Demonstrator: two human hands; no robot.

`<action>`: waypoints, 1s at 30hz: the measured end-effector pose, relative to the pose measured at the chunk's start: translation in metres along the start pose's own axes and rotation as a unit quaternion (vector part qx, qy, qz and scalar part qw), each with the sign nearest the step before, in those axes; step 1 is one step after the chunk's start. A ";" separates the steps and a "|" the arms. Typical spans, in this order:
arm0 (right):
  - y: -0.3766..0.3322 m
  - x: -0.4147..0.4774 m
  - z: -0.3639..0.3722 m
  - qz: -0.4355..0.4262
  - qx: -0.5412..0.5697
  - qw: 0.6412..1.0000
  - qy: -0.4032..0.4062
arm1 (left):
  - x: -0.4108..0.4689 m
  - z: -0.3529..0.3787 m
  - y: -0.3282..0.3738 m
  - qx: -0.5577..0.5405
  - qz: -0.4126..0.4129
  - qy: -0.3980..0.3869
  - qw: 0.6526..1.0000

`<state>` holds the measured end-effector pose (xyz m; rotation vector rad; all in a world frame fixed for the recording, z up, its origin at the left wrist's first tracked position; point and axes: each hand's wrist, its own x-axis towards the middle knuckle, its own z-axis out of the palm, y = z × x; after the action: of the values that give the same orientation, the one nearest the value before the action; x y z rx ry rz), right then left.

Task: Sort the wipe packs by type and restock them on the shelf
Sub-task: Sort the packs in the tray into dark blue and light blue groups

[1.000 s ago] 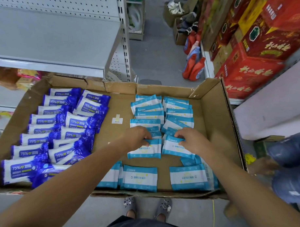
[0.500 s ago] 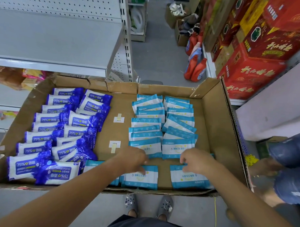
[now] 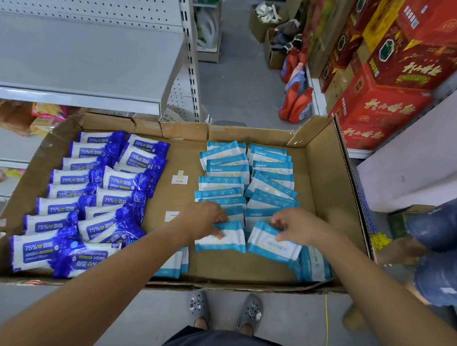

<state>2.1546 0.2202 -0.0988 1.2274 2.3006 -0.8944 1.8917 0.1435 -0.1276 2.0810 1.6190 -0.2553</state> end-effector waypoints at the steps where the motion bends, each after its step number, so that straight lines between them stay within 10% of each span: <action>1: -0.003 0.006 0.001 -0.005 -0.007 1.000 0.019 | 0.003 -0.002 0.001 0.017 0.000 0.017 1.000; 11: 0.004 0.005 0.011 0.077 -0.007 0.989 0.124 | -0.019 0.016 -0.019 -0.048 0.011 0.207 0.977; 19: 0.040 -0.023 0.000 0.174 -0.158 0.970 -0.061 | -0.065 0.002 -0.056 0.037 -0.093 -0.193 0.976; 30: 0.043 -0.028 0.014 0.164 -0.175 0.971 -0.011 | -0.062 0.008 -0.060 0.045 -0.089 -0.205 0.974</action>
<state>2.2061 0.2118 -0.1080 1.3694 2.0389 -0.3656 1.8188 0.0969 -0.1237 1.7928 1.5559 -0.7784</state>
